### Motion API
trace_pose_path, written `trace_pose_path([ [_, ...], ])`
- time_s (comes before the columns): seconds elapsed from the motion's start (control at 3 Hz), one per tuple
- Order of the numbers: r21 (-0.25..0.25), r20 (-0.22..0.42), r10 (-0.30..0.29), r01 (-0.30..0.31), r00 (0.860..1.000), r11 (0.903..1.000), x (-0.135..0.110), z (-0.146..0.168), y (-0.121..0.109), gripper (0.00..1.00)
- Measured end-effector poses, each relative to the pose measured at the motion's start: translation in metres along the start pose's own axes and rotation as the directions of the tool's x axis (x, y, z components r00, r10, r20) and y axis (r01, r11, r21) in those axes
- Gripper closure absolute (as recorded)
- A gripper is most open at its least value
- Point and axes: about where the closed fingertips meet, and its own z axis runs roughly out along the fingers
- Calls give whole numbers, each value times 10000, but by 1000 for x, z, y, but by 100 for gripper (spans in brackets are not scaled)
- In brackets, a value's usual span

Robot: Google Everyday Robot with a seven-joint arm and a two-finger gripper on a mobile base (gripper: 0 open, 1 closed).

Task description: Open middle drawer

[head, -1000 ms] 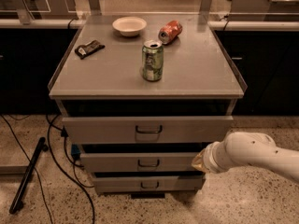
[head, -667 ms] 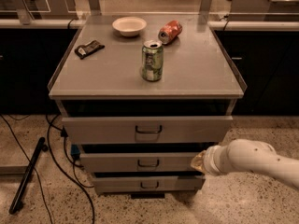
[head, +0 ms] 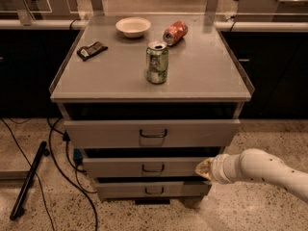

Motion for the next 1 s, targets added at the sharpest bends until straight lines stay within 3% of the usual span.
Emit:
trace_pose_path([
  [0.67,380,398,-401,386,9984,9985,0,10,0,100],
  [1.0,435,684,-708,679,9951,9967,-5,25,-2,80],
])
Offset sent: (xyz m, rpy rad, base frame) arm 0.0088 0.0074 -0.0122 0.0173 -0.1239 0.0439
